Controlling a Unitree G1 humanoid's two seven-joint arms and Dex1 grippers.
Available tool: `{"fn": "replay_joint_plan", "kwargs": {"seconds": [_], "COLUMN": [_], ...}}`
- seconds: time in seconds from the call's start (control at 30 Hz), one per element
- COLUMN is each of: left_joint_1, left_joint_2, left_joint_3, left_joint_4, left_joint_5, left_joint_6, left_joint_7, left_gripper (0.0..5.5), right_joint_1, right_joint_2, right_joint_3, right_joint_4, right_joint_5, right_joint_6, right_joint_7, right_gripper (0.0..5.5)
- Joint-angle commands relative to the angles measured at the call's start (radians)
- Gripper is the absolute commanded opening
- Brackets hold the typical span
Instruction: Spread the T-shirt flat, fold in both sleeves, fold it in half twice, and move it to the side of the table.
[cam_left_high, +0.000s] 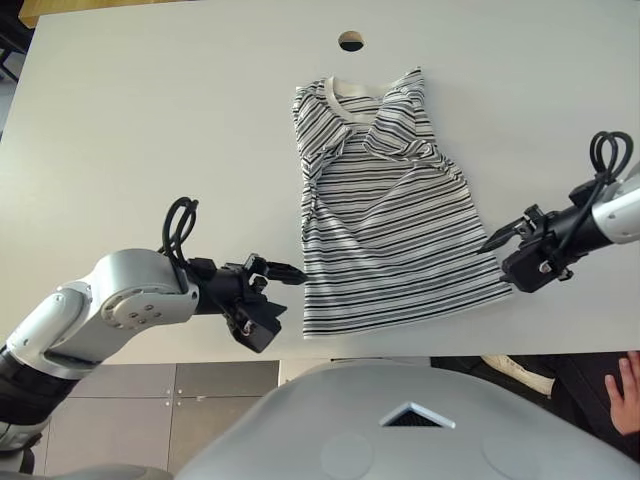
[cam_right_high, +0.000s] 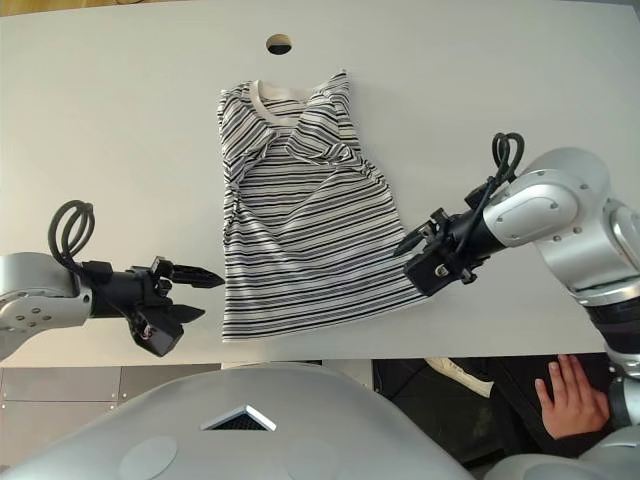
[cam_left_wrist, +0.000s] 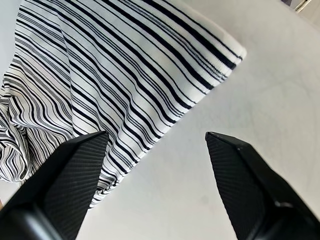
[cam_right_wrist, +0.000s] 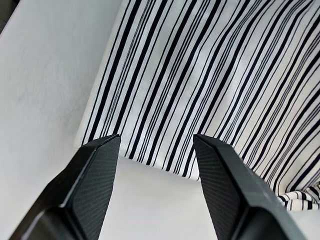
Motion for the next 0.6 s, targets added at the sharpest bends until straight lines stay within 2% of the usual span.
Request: {"fn": "replay_joint_plan", "kwargs": {"seconds": [0.03,0.27,0.6], "left_joint_1": [0.010,-0.017,-0.039], "left_joint_2": [-0.023,-0.088,-0.169], "left_joint_3": [-0.007,-0.024,-0.151], "left_joint_4": [-0.012,0.007,0.080], "left_joint_5": [0.049,0.152,0.179], "left_joint_6": [0.005,-0.004,-0.037], "left_joint_7": [-0.010,0.006,-0.045], "left_gripper": [3.62,3.62,3.62], "right_joint_1": [0.038,-0.080,-0.168], "right_joint_2": [-0.044,-0.020,-0.012], "right_joint_3": [-0.008,-0.018,-0.017], "right_joint_4": [-0.042,0.076,0.142], "right_joint_5": [-0.035,-0.127,-0.126], "right_joint_6": [-0.059,-0.173,-0.185], "right_joint_7": [-0.006,-0.031,-0.027], "right_gripper": [2.69,2.69,2.69]}}
